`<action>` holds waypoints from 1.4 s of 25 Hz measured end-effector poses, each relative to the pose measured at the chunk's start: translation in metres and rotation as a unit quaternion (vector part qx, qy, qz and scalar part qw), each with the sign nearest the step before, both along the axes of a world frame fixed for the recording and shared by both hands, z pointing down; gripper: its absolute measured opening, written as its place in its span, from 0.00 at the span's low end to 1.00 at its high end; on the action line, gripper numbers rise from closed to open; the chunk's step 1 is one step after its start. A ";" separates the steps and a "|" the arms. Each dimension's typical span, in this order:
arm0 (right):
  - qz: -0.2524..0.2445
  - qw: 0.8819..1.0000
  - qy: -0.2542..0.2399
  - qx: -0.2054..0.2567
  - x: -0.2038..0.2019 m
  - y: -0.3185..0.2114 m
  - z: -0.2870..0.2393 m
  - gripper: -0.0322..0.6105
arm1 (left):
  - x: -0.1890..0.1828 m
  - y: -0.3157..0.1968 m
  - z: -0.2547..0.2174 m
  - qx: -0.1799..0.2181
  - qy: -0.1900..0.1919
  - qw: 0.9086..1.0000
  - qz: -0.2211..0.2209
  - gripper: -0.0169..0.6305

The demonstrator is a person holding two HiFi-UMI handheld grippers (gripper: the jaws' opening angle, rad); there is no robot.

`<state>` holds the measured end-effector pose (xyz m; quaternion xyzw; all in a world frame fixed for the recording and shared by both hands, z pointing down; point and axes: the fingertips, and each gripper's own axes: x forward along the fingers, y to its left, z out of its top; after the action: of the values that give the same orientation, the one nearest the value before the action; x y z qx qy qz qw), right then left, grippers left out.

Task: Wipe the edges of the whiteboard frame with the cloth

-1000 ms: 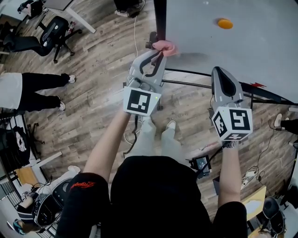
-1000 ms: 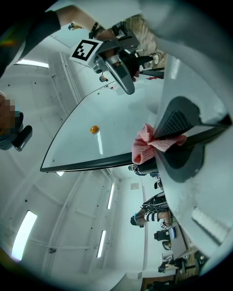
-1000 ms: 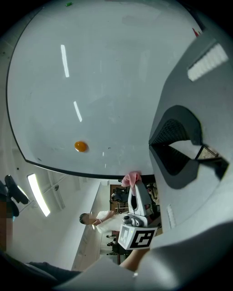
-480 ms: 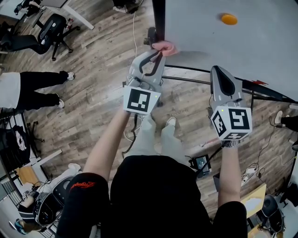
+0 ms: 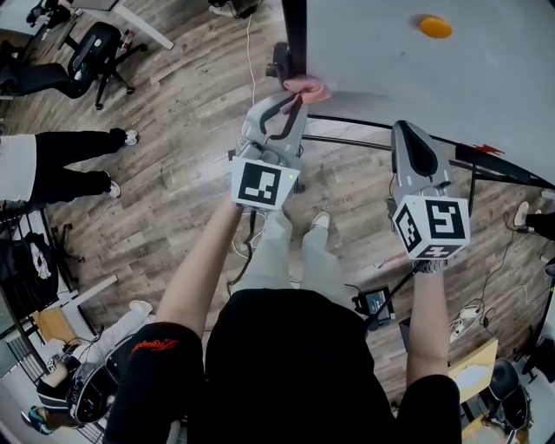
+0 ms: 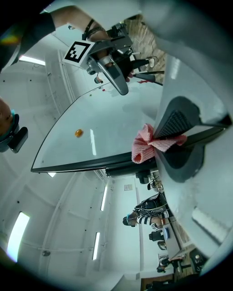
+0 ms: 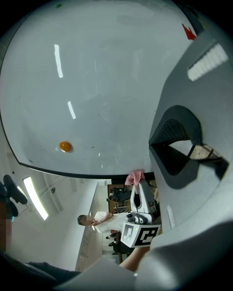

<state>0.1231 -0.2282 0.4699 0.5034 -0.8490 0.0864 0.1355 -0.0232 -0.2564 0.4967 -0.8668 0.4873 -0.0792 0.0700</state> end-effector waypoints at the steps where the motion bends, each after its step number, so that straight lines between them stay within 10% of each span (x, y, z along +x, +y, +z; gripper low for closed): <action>1: 0.000 1.000 0.000 -0.001 0.000 0.000 0.002 0.05 | 0.000 0.000 0.002 -0.001 -0.001 1.000 0.000 0.06; 35: 0.008 0.999 0.009 -0.047 -0.001 0.017 0.062 0.05 | 0.000 -0.001 0.073 -0.038 -0.051 0.998 0.018 0.06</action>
<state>0.1220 -0.2111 0.5321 0.5041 -0.8386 0.1228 0.1659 -0.0232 -0.2578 0.5698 -0.8723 0.4641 -0.1405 0.0627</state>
